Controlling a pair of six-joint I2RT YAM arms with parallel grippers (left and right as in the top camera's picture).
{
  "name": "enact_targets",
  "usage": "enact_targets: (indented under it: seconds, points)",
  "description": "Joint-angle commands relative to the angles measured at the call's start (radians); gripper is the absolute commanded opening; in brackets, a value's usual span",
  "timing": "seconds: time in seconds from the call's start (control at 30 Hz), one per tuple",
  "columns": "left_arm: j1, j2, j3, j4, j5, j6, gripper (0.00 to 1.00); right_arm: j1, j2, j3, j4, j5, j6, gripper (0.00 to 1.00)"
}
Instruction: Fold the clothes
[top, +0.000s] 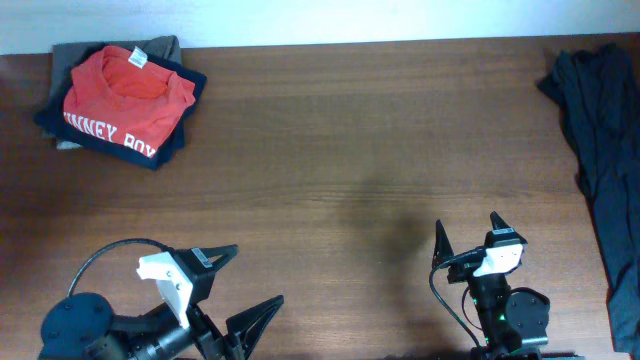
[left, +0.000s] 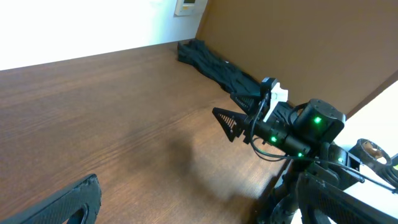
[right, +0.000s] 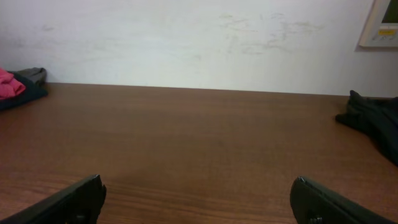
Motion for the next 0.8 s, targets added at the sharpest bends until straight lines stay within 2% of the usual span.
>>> enact_targets:
  seconds: [0.0, 0.17, 0.27, 0.37, 0.5, 0.77]
  points:
    - [-0.006, -0.003, -0.003, 0.001, 0.0, -0.01, 0.99, -0.008, -0.009, -0.005, -0.006, 0.01, 0.012, 0.99]
    - [-0.008, -0.012, -0.003, -0.031, -0.018, -0.009, 0.99, -0.008, -0.009, -0.005, -0.006, 0.01, 0.012, 0.99]
    - [-0.008, -0.02, -0.016, -0.083, -0.125, 0.003, 0.99, -0.008, -0.009, -0.005, -0.006, 0.01, 0.012, 0.99]
    - [-0.008, -0.052, -0.074, -0.068, -0.236, 0.052, 0.99, -0.008, -0.009, -0.005, -0.006, 0.01, 0.012, 0.99]
    - [-0.007, -0.156, -0.244, 0.118, -0.266, 0.144, 0.99, -0.008, -0.009, -0.005, -0.006, 0.01, 0.012, 0.99]
    - [0.01, -0.343, -0.624, 0.585, -0.364, 0.161, 0.99, -0.008, -0.009, -0.005, -0.006, 0.01, 0.012, 0.99]
